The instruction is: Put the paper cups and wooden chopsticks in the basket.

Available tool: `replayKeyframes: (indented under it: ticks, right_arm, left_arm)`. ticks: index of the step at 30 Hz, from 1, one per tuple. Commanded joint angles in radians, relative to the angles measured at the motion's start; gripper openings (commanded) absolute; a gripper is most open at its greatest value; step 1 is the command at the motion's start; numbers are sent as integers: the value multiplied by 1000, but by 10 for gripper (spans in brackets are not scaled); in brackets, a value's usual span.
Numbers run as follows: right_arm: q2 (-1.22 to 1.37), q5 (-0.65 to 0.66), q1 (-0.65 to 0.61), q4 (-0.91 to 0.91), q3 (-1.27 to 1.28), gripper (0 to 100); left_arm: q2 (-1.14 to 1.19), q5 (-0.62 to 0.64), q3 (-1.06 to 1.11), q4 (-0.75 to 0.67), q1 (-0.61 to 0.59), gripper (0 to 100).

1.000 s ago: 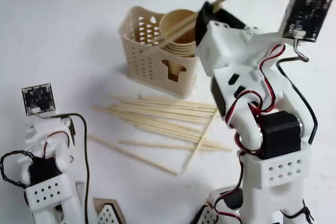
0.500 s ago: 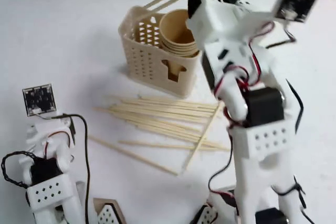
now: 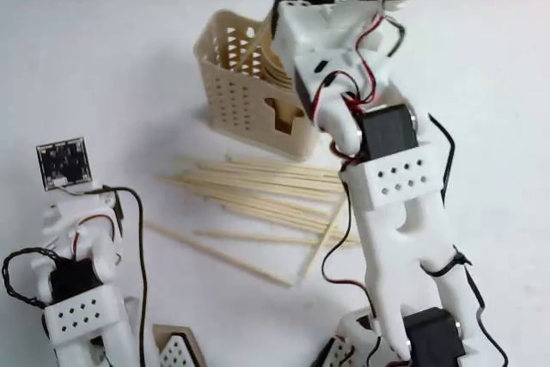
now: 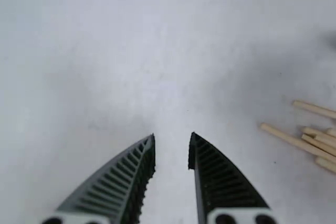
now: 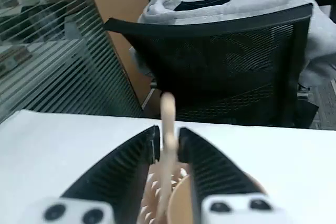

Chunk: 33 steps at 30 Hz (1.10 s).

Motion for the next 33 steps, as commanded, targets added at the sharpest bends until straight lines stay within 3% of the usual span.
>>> replayKeyframes:
  ticks: [1,7,12,23,28,33]
  right_arm:
    - [-10,20,-42,36,-78,131]
    - [-30,18,-77,280,-218,103]
    - [-91,20,-71,496,-261,19]
    - [-272,21,-65,954,-230,26]
    - [-321,21,113,943,-11,28]
    - [-334,21,294,842,269,28]
  left_arm:
    - [-33,-11,-5,-18,-8,124]
    - [-33,-11,-3,-18,-7,124]
    - [-33,-11,-3,-15,-7,124]
    - [-33,-11,-9,-20,-4,124]
    - [-28,-118,-101,3,28,124]
    - [-27,-241,-313,192,133,123]
